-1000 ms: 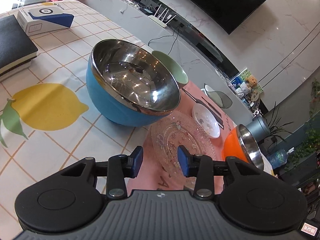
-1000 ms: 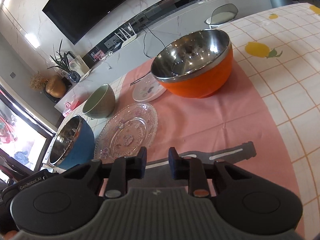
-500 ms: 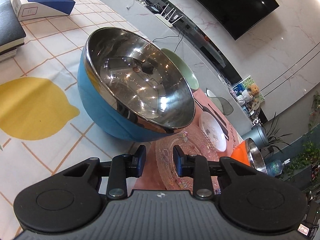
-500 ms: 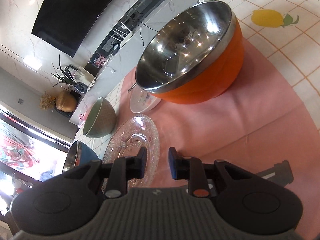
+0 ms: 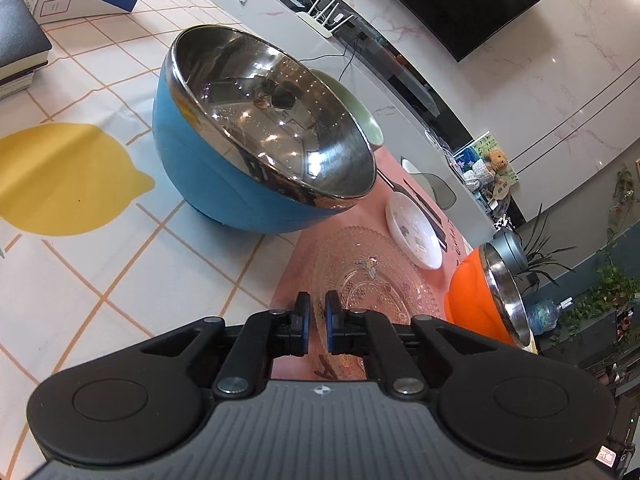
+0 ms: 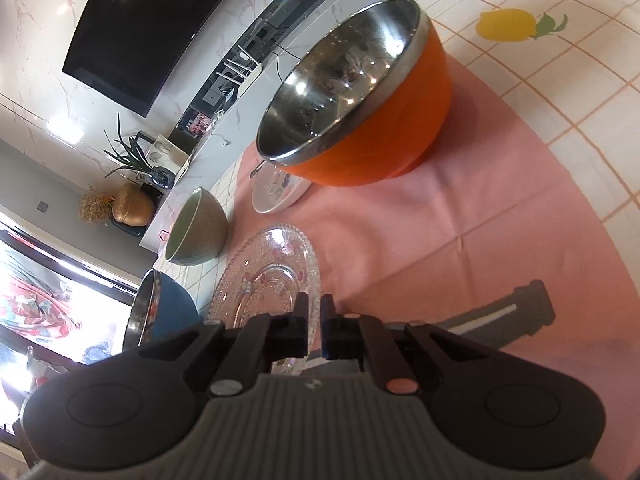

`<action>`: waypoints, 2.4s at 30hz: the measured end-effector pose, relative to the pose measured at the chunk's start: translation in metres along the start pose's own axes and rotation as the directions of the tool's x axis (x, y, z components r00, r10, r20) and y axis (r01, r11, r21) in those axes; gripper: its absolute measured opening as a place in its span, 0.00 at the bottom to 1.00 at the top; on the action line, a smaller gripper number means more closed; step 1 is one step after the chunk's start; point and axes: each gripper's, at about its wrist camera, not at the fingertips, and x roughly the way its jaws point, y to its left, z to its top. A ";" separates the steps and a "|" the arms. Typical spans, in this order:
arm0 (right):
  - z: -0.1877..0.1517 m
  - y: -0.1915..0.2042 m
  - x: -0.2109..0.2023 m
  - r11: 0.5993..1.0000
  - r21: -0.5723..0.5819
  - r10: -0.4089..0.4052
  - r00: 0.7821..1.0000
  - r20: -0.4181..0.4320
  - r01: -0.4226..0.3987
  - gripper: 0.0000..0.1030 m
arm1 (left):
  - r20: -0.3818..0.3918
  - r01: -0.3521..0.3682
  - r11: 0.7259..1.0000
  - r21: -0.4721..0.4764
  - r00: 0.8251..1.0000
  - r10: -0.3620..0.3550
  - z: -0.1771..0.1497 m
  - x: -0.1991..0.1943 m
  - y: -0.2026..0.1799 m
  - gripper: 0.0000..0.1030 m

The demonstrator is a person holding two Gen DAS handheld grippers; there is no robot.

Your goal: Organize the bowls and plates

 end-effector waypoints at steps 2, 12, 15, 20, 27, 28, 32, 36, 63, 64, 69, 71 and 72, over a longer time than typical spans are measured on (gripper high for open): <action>0.001 0.000 -0.001 1.000 -0.014 -0.008 1.000 0.007 0.008 0.10 | 0.010 0.012 1.000 -0.028 1.000 -0.012 0.003 0.002 0.004 0.13; 0.010 -0.014 0.013 0.996 0.061 0.064 0.998 0.010 -0.064 0.11 | 0.011 0.035 0.999 -0.031 0.999 -0.035 0.012 0.012 0.008 0.17; 0.008 -0.015 0.016 0.994 0.075 0.077 0.997 0.014 -0.078 0.10 | 0.011 0.022 1.000 -0.005 1.000 -0.022 0.011 0.011 0.003 0.16; 0.005 -0.014 0.015 0.995 0.081 0.059 0.998 0.014 -0.060 0.03 | 0.010 0.013 1.000 0.012 1.000 -0.013 0.011 0.009 0.000 0.08; 0.005 -0.005 0.005 0.998 0.043 0.040 0.999 0.010 -0.040 0.03 | 0.024 0.021 1.000 0.008 0.999 -0.021 0.007 -0.002 -0.003 0.07; 0.004 -0.005 0.003 0.998 0.043 0.042 0.999 0.010 -0.042 0.03 | 0.025 0.022 1.000 0.008 0.999 -0.022 0.006 -0.005 -0.003 0.07; 0.001 0.000 -0.009 0.998 0.032 0.050 0.999 0.011 -0.050 0.03 | 0.031 0.032 0.999 0.016 0.999 -0.033 0.003 -0.017 -0.008 0.07; -0.004 0.005 -0.028 0.998 0.024 0.056 0.998 0.017 -0.057 0.03 | 0.036 0.055 0.998 0.028 0.998 -0.056 -0.002 -0.034 -0.016 0.07; -0.074 -0.017 -0.125 0.998 0.039 0.042 0.998 -0.044 -0.040 0.02 | -0.062 0.054 0.996 0.073 0.997 -0.049 -0.081 -0.112 -0.013 0.06; -0.076 -0.017 -0.124 0.999 0.035 0.040 0.998 -0.047 -0.038 0.03 | -0.061 0.049 0.996 0.077 0.997 -0.044 -0.081 -0.112 -0.012 0.06; -0.081 -0.014 -0.116 1.000 -0.014 0.014 0.998 -0.059 -0.015 0.03 | -0.072 0.031 0.996 0.084 0.997 -0.025 -0.082 -0.108 -0.008 0.06; -0.081 -0.016 -0.113 1.000 -0.015 0.007 0.998 -0.065 -0.008 0.03 | -0.078 0.027 0.996 0.081 0.997 -0.021 -0.084 -0.107 -0.005 0.06; -0.081 -0.016 -0.112 1.000 -0.017 0.004 0.998 -0.067 -0.005 0.03 | -0.079 0.025 0.996 0.082 0.997 -0.019 -0.085 -0.106 -0.005 0.06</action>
